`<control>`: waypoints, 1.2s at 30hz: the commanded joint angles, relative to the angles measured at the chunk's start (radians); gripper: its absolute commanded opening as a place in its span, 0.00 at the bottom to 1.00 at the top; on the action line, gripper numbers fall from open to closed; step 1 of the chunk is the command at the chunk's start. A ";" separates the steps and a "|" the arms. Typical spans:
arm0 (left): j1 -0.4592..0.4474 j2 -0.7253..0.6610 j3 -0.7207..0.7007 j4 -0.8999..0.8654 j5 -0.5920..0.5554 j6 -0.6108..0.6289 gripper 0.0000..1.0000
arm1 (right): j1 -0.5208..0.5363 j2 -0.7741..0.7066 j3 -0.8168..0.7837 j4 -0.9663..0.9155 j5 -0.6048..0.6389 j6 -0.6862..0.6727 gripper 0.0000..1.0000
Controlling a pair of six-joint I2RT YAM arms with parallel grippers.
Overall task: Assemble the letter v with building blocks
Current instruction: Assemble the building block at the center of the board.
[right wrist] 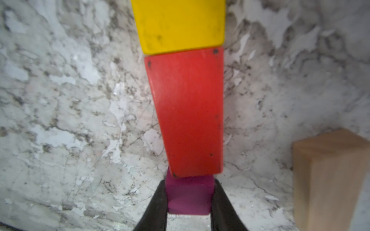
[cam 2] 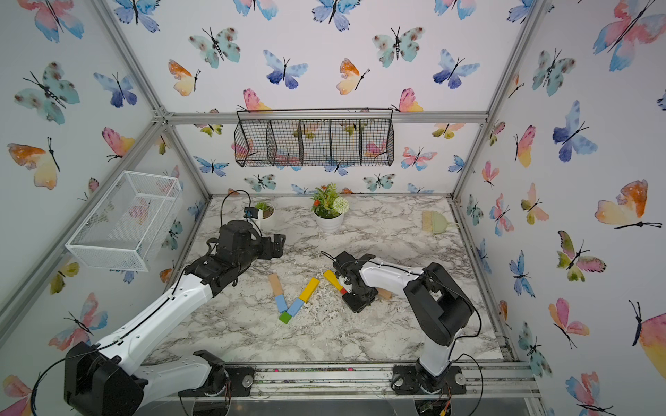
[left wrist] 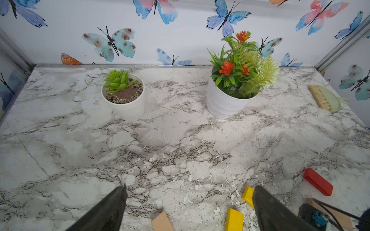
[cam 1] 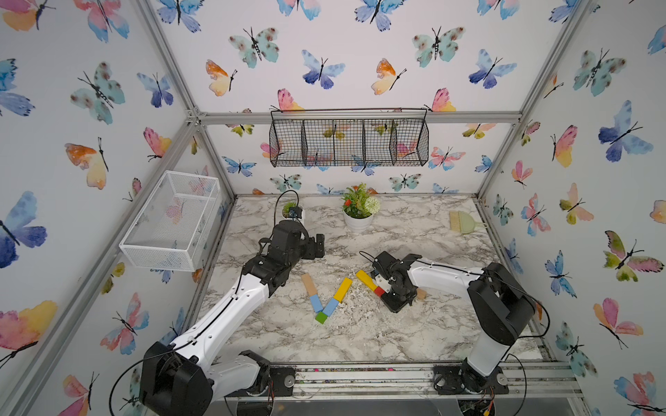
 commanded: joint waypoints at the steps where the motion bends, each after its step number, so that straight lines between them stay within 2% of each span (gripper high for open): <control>1: 0.006 -0.022 -0.014 0.010 0.016 0.000 0.98 | -0.013 0.057 -0.013 0.039 0.036 -0.012 0.27; 36: 0.008 -0.017 -0.014 0.011 0.019 0.000 0.98 | -0.011 0.089 0.034 0.057 0.026 -0.049 0.28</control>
